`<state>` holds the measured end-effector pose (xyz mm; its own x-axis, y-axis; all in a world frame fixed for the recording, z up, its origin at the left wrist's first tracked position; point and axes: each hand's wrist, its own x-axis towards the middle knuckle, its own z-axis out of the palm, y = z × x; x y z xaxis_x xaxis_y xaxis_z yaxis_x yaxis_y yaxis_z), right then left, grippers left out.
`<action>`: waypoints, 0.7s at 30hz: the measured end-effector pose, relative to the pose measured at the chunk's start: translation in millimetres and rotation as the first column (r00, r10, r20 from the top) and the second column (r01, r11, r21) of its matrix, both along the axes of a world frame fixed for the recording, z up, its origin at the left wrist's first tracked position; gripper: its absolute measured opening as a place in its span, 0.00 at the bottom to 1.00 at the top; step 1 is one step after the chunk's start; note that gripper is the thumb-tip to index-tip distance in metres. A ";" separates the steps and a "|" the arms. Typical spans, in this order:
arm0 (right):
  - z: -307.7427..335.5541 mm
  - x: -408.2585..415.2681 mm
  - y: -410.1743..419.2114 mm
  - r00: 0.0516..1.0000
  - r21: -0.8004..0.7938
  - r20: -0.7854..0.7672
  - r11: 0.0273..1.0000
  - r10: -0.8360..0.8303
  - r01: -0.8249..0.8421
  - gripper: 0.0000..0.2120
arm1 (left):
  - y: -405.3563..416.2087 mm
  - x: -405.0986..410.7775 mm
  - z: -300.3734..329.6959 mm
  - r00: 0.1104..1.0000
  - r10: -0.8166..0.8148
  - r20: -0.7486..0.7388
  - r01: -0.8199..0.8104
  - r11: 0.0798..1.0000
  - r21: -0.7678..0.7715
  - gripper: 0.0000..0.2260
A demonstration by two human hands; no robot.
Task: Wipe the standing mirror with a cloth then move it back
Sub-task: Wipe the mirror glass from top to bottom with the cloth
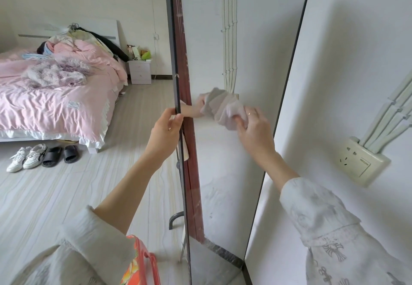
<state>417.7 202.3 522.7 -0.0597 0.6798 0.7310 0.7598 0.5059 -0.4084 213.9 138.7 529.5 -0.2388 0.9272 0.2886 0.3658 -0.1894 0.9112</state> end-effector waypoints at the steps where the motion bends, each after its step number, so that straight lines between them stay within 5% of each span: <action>1: 11.3 -3.0 2.7 1.000 0.034 -0.028 0.999 -0.008 0.009 0.11 | -0.1 0.1 0.1 1.000 0.001 0.001 -0.001 1.000 0.003 0.06; 9: 15.8 -44.1 -5.4 0.986 0.265 0.084 0.951 0.144 -0.162 0.07 | -2.1 -0.9 -1.1 0.999 -0.014 -0.052 0.015 0.999 0.030 0.06; 16: -113.1 -34.8 -45.3 0.848 -0.066 0.459 0.962 0.266 -0.266 0.16 | -1.0 -0.6 -4.7 0.999 0.036 -0.030 -0.036 0.999 0.013 0.09; 21: -109.5 -21.7 -33.2 0.806 -0.114 0.510 0.952 0.300 -0.283 0.17 | -0.9 2.7 -6.2 0.998 0.053 -0.044 -0.052 0.998 0.024 0.07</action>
